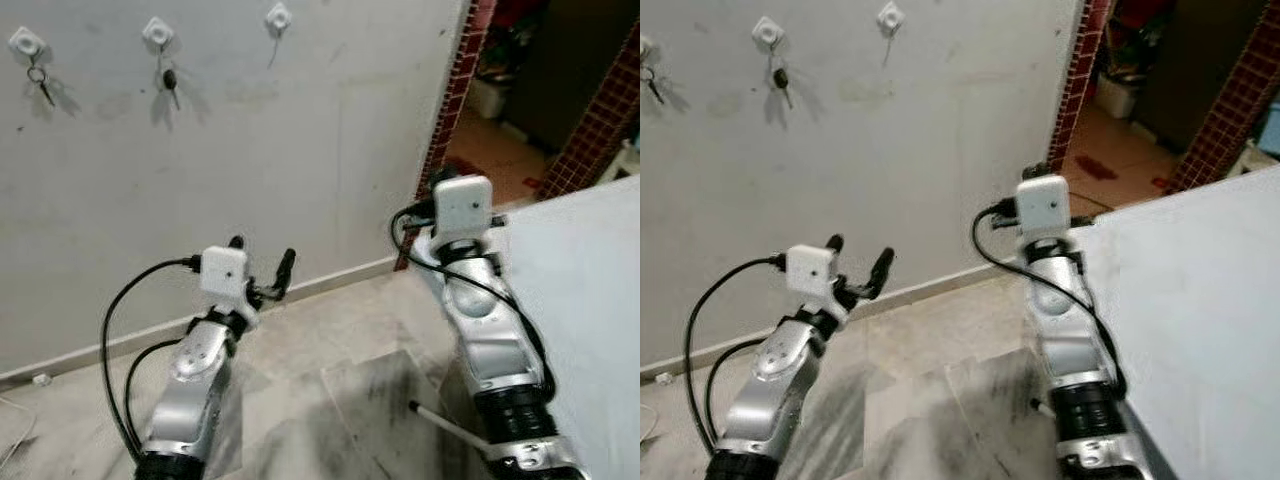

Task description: Hang keys on a hook

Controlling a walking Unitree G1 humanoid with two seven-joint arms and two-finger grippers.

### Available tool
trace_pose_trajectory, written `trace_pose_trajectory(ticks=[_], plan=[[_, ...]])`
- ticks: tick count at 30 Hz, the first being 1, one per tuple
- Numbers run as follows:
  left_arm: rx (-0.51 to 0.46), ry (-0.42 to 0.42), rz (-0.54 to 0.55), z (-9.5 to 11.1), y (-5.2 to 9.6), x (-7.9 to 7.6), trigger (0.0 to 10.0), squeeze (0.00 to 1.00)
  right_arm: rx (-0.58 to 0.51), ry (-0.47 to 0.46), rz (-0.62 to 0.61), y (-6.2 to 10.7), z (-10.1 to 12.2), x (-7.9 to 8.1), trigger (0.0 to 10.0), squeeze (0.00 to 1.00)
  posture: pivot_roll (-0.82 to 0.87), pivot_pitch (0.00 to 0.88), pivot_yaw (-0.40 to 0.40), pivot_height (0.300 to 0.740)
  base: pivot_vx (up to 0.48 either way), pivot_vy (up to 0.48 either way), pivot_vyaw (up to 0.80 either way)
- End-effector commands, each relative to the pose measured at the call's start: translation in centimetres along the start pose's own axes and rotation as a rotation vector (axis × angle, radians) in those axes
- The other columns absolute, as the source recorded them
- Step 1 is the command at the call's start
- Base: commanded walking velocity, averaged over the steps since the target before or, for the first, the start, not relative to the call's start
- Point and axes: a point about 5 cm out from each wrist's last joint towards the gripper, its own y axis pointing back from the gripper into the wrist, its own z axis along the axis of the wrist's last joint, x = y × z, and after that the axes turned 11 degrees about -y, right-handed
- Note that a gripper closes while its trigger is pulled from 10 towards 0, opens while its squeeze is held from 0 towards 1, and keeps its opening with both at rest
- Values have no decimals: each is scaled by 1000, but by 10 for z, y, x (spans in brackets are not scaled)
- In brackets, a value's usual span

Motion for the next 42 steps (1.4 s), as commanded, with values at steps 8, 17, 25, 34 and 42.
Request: trace_pose_trajectory(ticks=[8,17,25,34,42], plan=[[-9,8,-32,2,-2,-10,10000,0,-11,29,-16,-1,2,-11,10000,0,-41,84,-15,740,377,0,0],[-7,8,-37,2,-2,-11,10000,0,-5,25,-22,0,0,-11,10000,0,-43,83,-11,740,375,0,0],[-9,6,-38,2,-3,-11,10000,0,-10,21,-10,-1,2,-11,10000,0,-43,82,-11,740,366,0,0],[-6,9,-35,2,-3,-11,10000,0,-17,19,12,-3,3,-9,10000,0,-45,81,-15,740,356,0,638],[-4,4,-35,1,-5,-11,10000,0,-15,13,12,-2,2,-9,10000,0,-45,78,-12,740,322,0,483]])
